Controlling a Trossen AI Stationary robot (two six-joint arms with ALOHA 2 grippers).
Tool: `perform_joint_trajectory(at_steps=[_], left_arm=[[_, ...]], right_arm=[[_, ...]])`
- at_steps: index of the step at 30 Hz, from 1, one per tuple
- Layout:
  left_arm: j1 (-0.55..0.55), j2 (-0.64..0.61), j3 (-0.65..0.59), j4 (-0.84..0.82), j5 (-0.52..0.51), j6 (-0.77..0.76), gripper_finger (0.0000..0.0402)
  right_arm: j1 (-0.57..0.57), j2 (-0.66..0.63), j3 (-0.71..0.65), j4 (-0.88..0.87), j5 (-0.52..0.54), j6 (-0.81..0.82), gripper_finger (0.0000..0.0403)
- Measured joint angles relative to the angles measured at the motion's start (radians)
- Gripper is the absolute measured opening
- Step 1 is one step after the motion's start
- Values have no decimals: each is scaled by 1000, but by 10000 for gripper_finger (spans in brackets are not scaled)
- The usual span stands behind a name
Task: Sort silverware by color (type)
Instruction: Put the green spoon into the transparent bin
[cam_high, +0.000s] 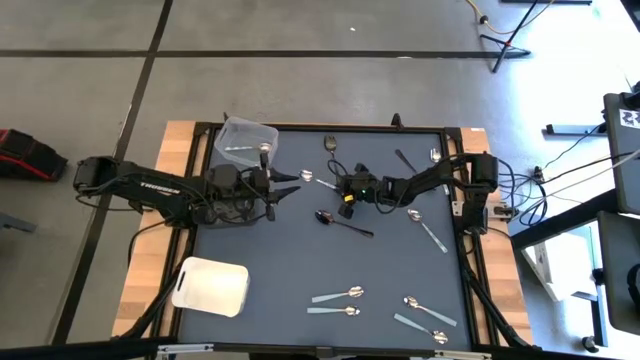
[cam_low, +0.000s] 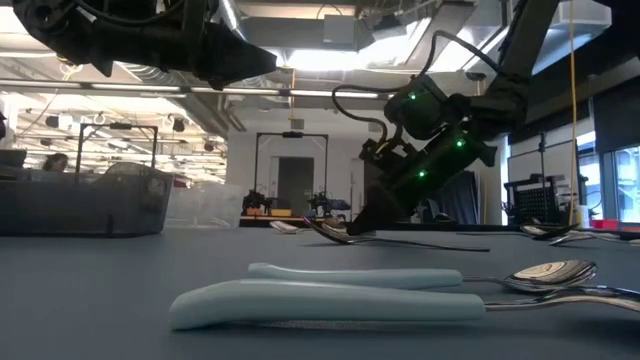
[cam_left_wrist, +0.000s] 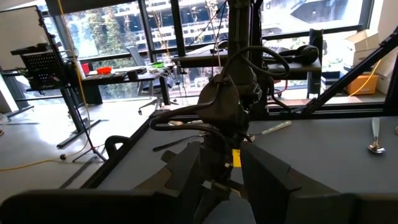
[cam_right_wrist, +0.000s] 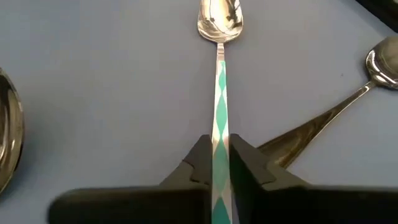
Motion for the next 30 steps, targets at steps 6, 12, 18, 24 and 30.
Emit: perform_joint_trajectory(at_steps=[6,12,18,24,30], left_arm=[[0,0,0,0,0,0,110],[0,0,0,0,0,0,110],[0,0,0,-15,8,-20,110],[0,0,0,-14,10,-21,110],[0,0,0,-14,11,-21,110]], right_arm=[[0,-1,0,-10,3,-45,13],[0,1,-2,5,-13,-3,17],[-1,3,-3,-5,-9,15,80],[-1,3,-3,-7,-16,15,118],[-1,2,-2,-19,-27,-6,60]])
